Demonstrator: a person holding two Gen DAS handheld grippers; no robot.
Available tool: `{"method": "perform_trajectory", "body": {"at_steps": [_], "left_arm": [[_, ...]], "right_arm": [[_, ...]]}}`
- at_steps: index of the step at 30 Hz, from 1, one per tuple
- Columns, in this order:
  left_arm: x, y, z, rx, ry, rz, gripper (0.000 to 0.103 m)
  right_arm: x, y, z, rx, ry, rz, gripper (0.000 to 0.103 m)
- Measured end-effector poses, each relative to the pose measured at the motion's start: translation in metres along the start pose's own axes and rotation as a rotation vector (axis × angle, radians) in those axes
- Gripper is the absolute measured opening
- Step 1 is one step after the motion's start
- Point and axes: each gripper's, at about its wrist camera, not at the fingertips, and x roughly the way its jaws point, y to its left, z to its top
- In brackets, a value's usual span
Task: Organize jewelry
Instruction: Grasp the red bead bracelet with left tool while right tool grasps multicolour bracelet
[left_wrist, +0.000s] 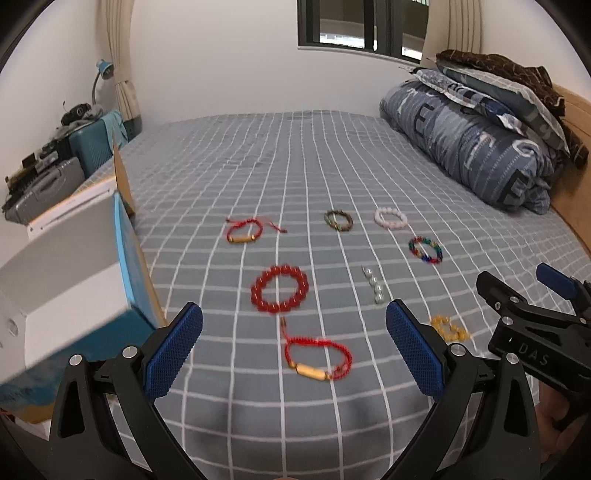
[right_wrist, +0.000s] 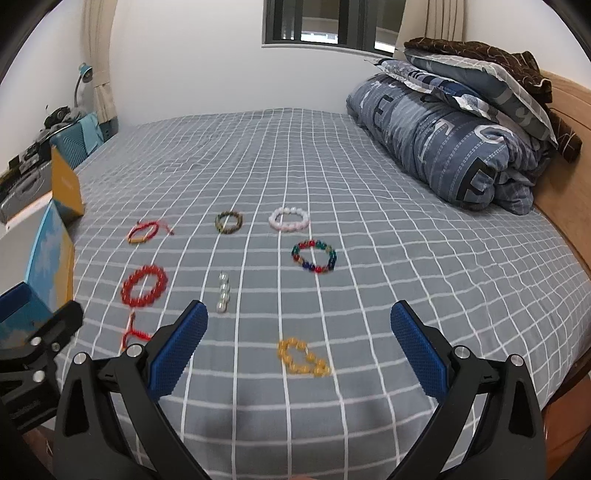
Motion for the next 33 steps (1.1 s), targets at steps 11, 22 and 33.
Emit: {"method": "perform_trajectory", "body": {"at_steps": [11, 22, 33], "left_arm": [[0.067, 0.014, 0.049, -0.022, 0.083, 0.021, 0.097], [0.171, 0.021, 0.031, -0.002, 0.258, -0.006, 0.097], [0.198, 0.018, 0.017, 0.002, 0.324, -0.021, 0.097]], "right_arm": [[0.079, 0.000, 0.061, -0.025, 0.063, -0.040, 0.095], [0.187, -0.008, 0.065, -0.037, 0.233, -0.026, 0.095], [0.223, -0.008, 0.045, -0.031, 0.316, -0.001, 0.091]]}}
